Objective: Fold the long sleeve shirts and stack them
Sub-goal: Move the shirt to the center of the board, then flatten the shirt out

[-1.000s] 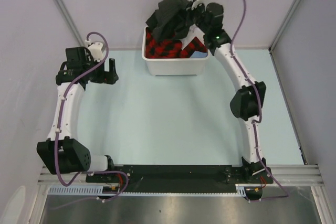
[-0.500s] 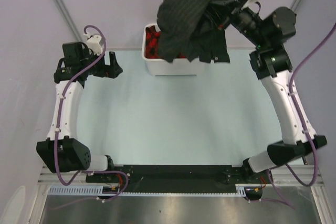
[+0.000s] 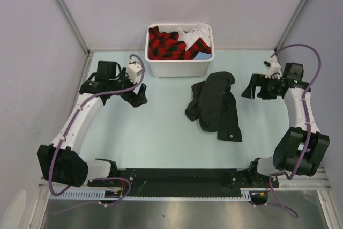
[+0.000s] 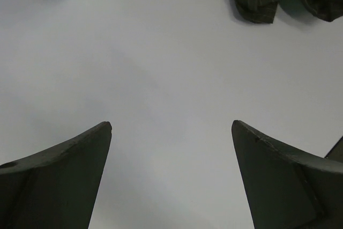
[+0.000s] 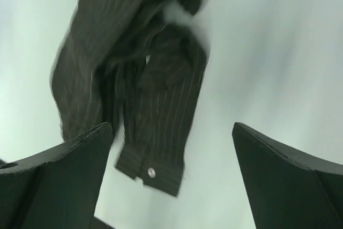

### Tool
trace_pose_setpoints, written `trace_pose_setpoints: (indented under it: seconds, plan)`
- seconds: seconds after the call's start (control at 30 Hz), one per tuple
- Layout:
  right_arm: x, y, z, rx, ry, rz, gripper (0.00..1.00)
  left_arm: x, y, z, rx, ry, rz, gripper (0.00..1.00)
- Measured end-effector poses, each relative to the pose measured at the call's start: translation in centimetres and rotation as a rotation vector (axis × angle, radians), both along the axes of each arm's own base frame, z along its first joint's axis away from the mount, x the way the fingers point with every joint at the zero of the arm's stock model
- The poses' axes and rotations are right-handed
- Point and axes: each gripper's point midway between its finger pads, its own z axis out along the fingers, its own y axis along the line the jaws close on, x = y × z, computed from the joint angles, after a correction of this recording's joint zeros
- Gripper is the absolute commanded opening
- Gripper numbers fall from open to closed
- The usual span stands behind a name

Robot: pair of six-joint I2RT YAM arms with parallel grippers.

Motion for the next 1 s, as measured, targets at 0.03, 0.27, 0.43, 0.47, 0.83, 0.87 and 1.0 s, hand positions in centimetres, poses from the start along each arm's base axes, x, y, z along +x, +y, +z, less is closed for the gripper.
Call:
trace_pose_setpoints:
  seconds: [0.03,0.27,0.43,0.47,0.83,0.87,1.0]
  plan:
    - [-0.9,0.7,-0.7,-0.025,0.025,0.048,1.00,-0.2,-0.6,-0.7,0.003,0.021,-0.024,0.99]
    - [-3.8,13.2,-2.2,-0.256,-0.153,0.615,1.00,-0.1,-3.2,-5.1,-0.096,0.191,-0.065,0.99]
    - [-3.9,16.3,-6.1,-0.307,-0.095,0.712,1.00,-0.4,-3.9,-6.4,-0.130,0.243,-0.047,0.99]
    - [-3.3,16.3,-7.0,-0.304,-0.066,0.691,1.00,-0.2,-3.9,-6.2,-0.136,0.235,-0.043,1.00]
    - [9.2,8.7,-2.6,-0.003,-0.066,0.080,1.00,-0.4,-3.3,-2.8,-0.147,0.117,-0.024,0.99]
    - [10.2,8.6,-2.5,0.016,-0.068,0.055,1.00,-0.4,-3.2,-2.7,-0.145,0.113,-0.017,0.99]
    - [13.5,9.0,-5.9,0.098,0.011,-0.018,1.00,0.0,-2.2,-2.9,-0.129,0.113,0.021,0.99]
